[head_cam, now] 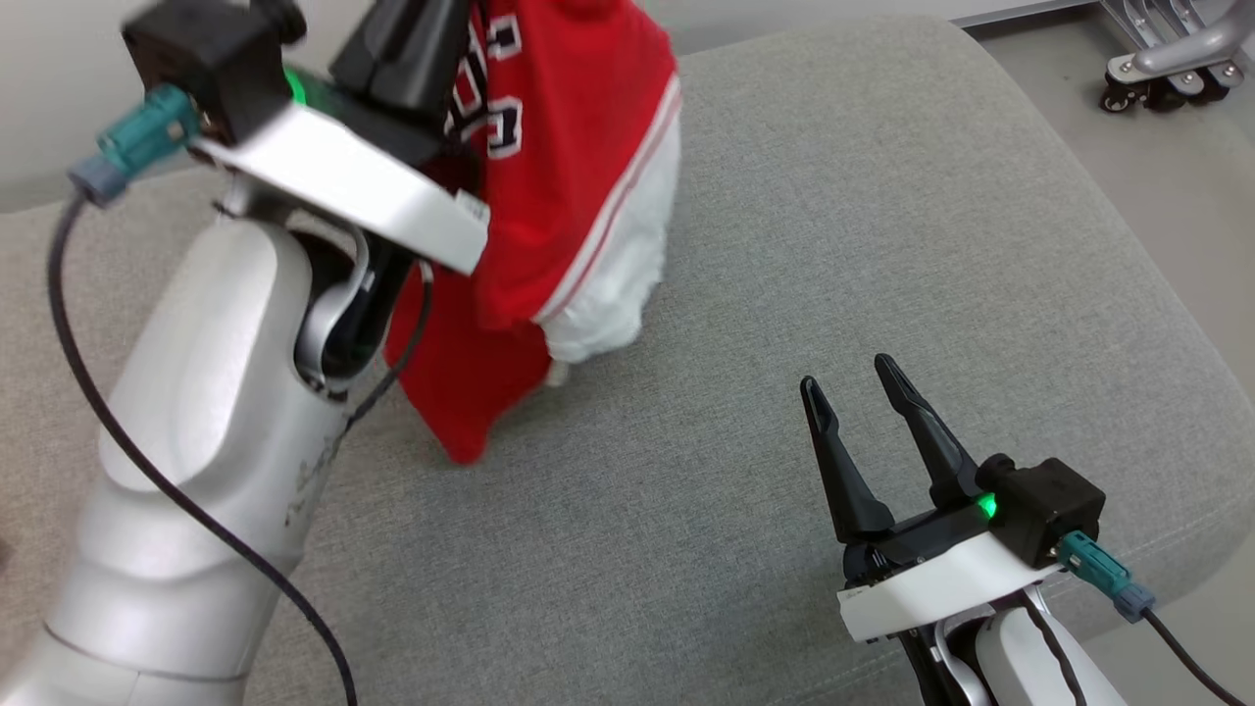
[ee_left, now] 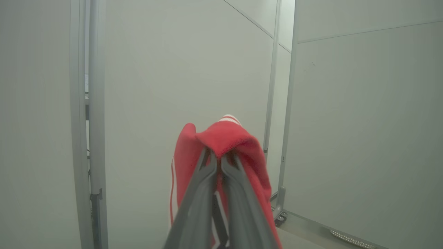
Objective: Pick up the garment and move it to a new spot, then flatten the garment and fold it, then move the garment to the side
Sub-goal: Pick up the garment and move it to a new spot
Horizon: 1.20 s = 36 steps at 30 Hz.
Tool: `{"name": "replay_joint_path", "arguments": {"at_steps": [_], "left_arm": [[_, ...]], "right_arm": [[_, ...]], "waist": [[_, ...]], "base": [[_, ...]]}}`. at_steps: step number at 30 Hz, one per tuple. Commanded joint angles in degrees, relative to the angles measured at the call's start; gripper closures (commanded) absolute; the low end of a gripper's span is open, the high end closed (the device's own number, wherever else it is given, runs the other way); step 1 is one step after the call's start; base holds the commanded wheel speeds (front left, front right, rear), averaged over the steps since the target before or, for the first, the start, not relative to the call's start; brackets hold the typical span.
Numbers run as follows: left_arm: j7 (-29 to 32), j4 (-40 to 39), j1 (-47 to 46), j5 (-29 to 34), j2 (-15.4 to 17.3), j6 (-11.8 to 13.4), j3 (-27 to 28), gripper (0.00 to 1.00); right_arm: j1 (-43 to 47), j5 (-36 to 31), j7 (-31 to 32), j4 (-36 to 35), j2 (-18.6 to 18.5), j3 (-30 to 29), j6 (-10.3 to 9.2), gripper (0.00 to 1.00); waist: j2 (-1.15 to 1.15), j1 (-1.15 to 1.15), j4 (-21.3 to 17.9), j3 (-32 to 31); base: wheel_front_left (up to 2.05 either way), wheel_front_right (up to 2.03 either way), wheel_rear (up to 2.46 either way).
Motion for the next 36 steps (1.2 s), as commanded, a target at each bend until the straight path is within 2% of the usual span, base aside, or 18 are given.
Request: {"name": "replay_joint_path", "arguments": {"at_steps": [1,9,12,15,21,22,23,24,32,36], "left_arm": [[-0.55,0.64,1.35,-0.28,0.89,-0.04,-0.28,1.00],[-6.40,10.34,8.28,2.27,4.79,-0.04,-5.21,1.00],[-7.65,15.52,10.01,2.93,4.33,0.26,-5.67,1.00],[-8.37,20.99,10.29,5.17,4.69,2.14,-6.40,1.00],[-9.15,29.27,9.12,7.92,3.15,6.05,-6.60,1.00],[-9.18,30.18,9.11,7.60,2.57,6.24,-6.14,0.64],[-9.20,30.79,9.15,7.41,2.09,6.28,-5.96,0.20],[-9.26,30.93,9.22,7.09,1.62,6.27,-5.47,0.00],[-9.28,24.08,14.74,5.73,-0.62,7.32,0.75,0.00],[-9.28,17.26,20.28,6.43,-1.38,8.10,4.86,0.00]], "right_arm": [[0.03,0.20,-0.32,-0.22,-0.14,-0.08,0.13,0.00],[0.14,0.31,-0.32,-0.26,-0.17,-0.62,0.13,0.00],[0.36,-0.19,-0.32,-0.10,-0.19,-0.66,0.13,0.00],[0.02,-0.81,-0.32,0.27,-0.18,-0.35,0.13,0.00],[-0.26,-1.34,-0.32,0.72,-0.18,0.09,0.13,0.00],[-0.09,-1.38,-0.32,0.80,-0.20,0.18,0.13,0.00],[0.11,-1.39,-0.32,0.84,-0.24,0.18,0.13,0.00],[0.30,-1.41,-0.32,0.88,-0.29,0.14,0.13,0.00],[1.45,-1.50,-0.32,1.04,-0.39,0.02,0.13,0.00],[2.40,-1.77,-0.32,1.06,-0.40,-0.70,0.13,0.00]], "waist": [[0.00,0.00,-0.04,0.19],[0.00,0.00,1.88,1.11],[0.00,0.00,3.11,0.87],[0.00,0.00,4.21,0.58],[0.00,0.00,6.11,-0.50],[0.00,0.00,6.45,-0.77],[0.00,0.00,6.82,-1.06],[0.00,0.00,7.20,-1.37],[0.00,0.00,9.94,-4.30],[0.00,0.00,11.71,-6.17]], "base": [[0.00,0.00,0.00],[0.00,0.00,0.00],[0.00,0.00,0.00],[0.00,0.00,0.00],[0.00,0.00,0.00],[0.00,0.00,0.00],[0.00,0.00,0.00],[0.00,0.00,0.00],[0.00,0.00,0.00],[0.00,0.00,0.00]]}}
